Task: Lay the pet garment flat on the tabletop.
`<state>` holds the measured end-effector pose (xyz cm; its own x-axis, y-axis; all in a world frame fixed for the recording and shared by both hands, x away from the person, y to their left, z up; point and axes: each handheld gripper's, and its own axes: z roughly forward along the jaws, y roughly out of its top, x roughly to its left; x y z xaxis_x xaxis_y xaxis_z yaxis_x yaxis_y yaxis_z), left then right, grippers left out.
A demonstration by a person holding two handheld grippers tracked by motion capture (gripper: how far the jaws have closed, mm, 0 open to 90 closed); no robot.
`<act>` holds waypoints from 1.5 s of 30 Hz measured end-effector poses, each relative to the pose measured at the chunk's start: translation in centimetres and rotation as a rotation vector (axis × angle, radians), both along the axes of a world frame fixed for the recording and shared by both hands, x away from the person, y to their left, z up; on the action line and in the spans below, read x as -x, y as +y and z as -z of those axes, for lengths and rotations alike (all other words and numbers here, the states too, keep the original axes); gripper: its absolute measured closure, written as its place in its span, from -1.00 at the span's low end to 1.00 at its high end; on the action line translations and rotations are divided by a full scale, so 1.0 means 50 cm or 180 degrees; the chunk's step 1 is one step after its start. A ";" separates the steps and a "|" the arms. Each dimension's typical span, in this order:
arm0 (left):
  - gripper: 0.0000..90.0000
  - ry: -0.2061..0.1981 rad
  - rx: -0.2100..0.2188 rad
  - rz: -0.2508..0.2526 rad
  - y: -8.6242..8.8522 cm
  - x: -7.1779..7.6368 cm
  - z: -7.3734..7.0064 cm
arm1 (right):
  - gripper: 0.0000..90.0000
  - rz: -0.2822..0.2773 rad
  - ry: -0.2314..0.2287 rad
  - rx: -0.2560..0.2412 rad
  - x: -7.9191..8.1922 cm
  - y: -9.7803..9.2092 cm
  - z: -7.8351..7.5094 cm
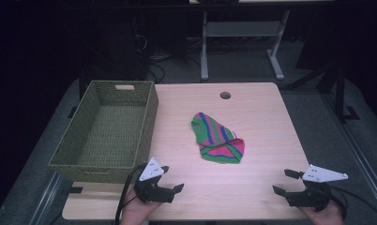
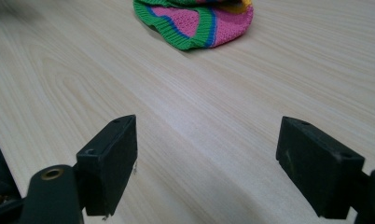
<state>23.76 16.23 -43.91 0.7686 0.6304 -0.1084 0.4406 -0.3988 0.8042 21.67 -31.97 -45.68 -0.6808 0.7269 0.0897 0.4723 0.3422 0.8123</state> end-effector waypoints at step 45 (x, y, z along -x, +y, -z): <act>-0.63 0.0010 -0.0092 0.0124 -0.007 -0.004 0.005 | -0.45 -0.0524 0.0294 0.0217 -0.082 0.104 -0.068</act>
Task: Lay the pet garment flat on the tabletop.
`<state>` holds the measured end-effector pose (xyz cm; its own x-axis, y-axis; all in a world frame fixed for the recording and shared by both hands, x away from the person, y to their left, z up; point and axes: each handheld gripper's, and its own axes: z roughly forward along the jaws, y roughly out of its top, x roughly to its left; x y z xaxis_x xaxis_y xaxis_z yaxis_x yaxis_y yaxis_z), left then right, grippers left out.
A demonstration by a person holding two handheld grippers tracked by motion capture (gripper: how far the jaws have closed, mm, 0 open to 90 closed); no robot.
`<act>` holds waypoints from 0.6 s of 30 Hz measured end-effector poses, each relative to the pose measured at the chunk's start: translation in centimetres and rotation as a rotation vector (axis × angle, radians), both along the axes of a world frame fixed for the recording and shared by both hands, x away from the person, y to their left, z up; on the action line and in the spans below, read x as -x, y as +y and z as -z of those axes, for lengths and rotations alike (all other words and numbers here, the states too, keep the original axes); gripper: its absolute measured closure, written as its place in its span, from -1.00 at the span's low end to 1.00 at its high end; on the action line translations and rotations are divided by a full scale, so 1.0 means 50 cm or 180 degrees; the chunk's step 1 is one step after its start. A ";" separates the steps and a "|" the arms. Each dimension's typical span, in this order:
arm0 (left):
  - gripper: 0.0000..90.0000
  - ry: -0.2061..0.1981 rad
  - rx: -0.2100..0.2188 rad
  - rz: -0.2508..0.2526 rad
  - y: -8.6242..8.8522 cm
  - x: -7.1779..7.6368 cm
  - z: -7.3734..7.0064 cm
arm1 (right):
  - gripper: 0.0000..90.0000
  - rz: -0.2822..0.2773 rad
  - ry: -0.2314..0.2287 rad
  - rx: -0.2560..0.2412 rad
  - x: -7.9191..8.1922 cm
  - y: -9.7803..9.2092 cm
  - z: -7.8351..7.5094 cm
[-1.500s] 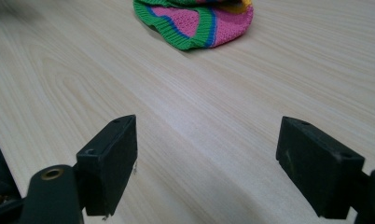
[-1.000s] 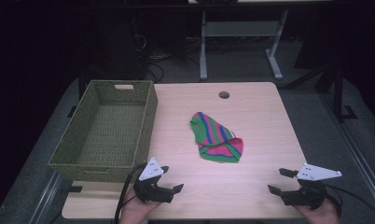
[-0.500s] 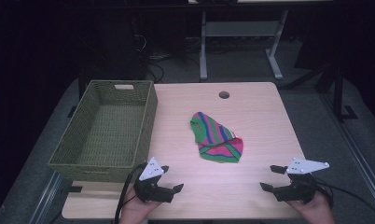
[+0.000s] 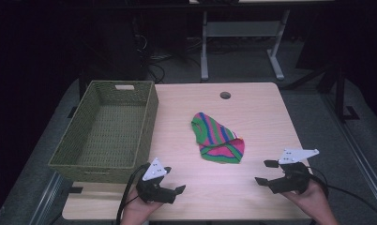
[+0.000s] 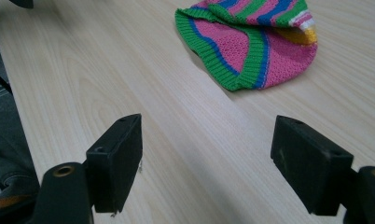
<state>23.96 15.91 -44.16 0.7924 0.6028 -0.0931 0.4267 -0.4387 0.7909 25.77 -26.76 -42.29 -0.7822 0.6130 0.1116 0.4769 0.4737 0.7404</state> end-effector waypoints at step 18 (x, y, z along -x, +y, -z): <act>-0.63 0.0018 0.0015 -0.0033 0.007 -0.006 0.001 | -0.45 -0.0194 0.0093 0.0120 -0.062 0.041 -0.030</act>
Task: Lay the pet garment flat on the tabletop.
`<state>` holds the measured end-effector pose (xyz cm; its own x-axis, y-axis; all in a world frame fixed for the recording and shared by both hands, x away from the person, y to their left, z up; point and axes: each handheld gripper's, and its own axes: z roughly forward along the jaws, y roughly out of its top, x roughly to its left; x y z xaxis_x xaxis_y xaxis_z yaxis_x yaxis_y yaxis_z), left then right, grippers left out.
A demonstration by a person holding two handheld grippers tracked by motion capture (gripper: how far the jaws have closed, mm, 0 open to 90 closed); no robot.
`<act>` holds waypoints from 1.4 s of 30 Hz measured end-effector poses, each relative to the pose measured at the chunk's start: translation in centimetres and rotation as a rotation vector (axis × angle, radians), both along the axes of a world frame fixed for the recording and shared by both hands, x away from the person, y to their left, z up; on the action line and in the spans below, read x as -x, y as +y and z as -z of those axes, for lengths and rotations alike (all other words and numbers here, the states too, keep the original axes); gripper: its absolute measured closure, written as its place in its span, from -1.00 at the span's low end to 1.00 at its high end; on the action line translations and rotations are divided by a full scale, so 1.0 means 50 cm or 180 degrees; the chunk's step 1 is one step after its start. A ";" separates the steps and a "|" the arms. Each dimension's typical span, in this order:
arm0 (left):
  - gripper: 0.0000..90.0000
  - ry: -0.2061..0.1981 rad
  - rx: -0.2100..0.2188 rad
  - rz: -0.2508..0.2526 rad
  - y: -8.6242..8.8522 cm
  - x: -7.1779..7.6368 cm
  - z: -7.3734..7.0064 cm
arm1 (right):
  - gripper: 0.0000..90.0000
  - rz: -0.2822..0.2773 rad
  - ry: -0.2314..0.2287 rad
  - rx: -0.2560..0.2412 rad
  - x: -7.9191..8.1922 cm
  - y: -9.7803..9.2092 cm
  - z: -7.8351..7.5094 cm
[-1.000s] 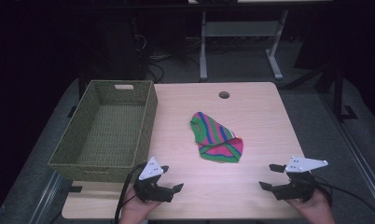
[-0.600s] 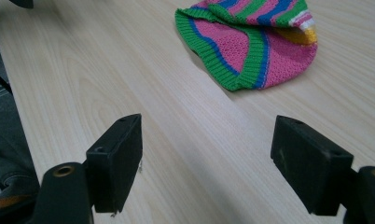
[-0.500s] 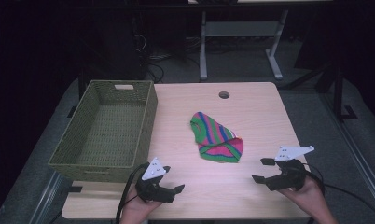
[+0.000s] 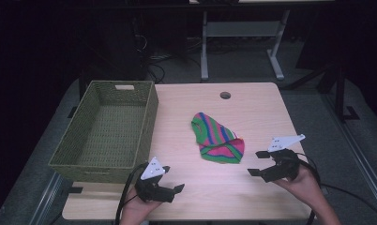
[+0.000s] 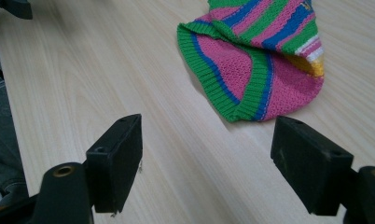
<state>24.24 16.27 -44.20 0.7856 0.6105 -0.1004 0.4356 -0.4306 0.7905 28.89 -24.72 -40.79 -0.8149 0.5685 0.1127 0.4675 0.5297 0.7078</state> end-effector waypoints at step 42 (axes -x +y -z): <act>-0.62 -0.0039 0.0083 -0.0073 0.020 -0.003 -0.009 | -0.44 -0.0208 0.0130 0.0233 -0.129 0.085 -0.064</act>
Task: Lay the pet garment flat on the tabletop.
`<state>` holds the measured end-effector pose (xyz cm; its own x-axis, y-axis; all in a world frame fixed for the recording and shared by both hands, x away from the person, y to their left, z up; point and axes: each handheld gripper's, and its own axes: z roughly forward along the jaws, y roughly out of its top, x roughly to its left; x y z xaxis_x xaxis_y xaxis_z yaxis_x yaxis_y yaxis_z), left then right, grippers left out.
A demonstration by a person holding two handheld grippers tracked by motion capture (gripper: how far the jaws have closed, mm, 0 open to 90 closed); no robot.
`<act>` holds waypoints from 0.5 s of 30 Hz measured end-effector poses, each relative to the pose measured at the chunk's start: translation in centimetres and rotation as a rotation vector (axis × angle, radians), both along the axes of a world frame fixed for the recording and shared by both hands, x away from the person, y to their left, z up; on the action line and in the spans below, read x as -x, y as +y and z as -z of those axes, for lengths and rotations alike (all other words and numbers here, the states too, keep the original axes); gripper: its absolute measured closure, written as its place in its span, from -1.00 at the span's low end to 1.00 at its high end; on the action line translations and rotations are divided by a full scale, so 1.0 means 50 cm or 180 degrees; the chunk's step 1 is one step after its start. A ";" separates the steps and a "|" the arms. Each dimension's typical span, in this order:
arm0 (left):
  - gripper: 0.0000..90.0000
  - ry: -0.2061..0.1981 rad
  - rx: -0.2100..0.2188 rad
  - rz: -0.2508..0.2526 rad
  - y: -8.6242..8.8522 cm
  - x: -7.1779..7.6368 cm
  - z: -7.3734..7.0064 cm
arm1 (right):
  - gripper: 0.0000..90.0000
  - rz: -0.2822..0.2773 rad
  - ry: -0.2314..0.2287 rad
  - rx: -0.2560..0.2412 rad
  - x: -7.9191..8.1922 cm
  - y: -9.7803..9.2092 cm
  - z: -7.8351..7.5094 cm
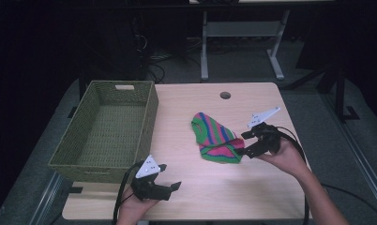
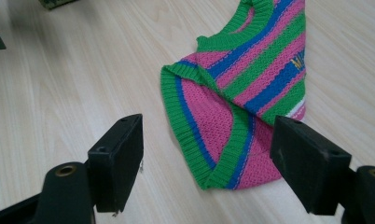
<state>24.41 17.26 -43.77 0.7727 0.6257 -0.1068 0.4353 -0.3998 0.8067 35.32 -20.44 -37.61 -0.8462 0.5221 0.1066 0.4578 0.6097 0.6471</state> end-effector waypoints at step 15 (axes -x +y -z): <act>-0.63 -0.0016 -0.0012 0.0006 0.000 0.000 -0.001 | -0.37 -0.0060 0.0077 0.0121 -0.050 0.035 0.000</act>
<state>24.40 17.28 -43.73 0.7744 0.6247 -0.1005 0.4305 -0.4038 0.8072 37.82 -18.68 -37.60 -0.8533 0.5102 0.1077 0.4613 0.6422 0.6122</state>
